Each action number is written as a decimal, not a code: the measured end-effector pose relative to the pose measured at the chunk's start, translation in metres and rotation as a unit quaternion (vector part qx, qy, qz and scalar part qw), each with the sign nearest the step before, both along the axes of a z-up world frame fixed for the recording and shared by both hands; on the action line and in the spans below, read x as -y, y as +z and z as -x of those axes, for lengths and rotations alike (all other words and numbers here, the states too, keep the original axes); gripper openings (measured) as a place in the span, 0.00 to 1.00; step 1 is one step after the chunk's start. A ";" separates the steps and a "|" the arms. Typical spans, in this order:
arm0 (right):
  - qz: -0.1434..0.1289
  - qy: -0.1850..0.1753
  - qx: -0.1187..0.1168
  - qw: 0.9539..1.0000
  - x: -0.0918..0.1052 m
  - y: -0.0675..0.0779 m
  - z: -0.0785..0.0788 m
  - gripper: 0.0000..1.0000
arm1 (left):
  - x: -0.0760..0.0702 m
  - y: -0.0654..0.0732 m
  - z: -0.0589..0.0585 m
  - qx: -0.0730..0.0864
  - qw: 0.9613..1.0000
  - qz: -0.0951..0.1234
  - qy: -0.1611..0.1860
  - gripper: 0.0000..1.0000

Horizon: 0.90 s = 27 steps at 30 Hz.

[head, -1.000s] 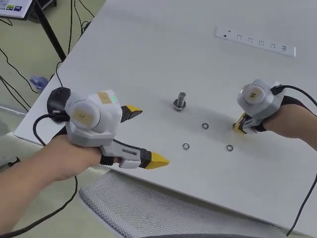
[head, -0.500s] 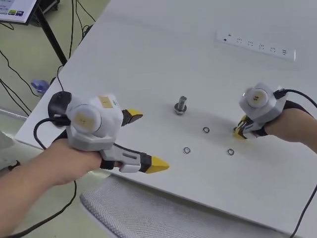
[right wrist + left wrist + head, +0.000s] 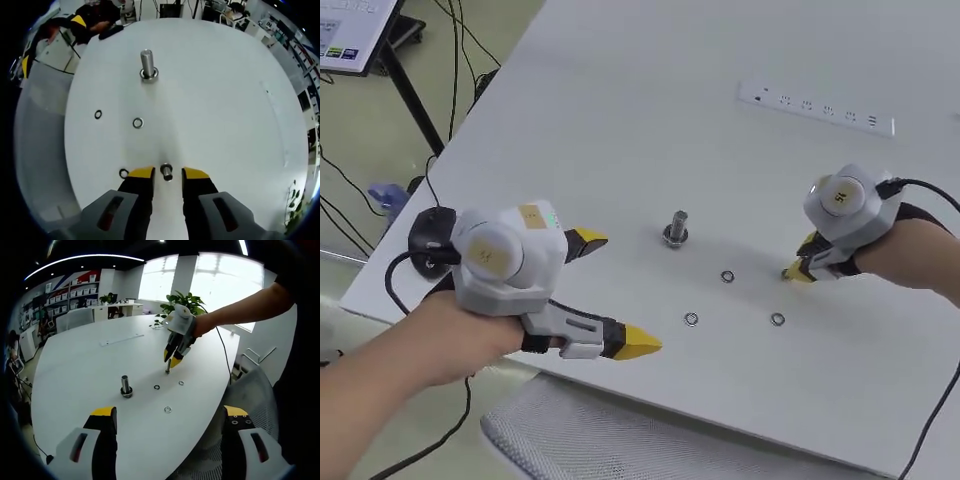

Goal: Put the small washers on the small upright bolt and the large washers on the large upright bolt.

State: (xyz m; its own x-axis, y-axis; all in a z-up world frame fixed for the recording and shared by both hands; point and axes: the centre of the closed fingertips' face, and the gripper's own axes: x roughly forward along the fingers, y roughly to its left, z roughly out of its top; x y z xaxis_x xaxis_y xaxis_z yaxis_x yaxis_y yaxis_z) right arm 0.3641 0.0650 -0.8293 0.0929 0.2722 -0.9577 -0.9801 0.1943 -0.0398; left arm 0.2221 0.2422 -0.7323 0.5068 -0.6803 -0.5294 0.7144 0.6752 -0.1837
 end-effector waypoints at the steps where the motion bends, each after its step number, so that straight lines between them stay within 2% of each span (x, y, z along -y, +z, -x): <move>1: 0.000 -0.001 0.001 1.000 -0.001 0.003 0.000 0.23 | 0.000 0.001 0.000 0.001 1.000 0.000 -0.002 0.86; 14: 0.000 -0.012 0.005 1.000 -0.001 0.018 0.015 0.22 | 0.000 0.006 0.000 0.010 1.000 0.001 -0.022 0.85; 18: 0.000 -0.014 0.005 1.000 0.001 0.020 0.021 0.22 | -0.001 0.006 0.001 0.013 1.000 -0.002 -0.029 0.84; 23: -0.003 -0.020 0.016 1.000 0.004 0.021 0.023 0.22 | -0.003 0.006 0.005 0.014 0.999 -0.004 -0.034 0.84; 27: -0.005 -0.021 0.012 1.000 0.002 0.020 0.028 0.22 | -0.006 0.005 0.008 0.014 0.999 -0.007 -0.034 0.84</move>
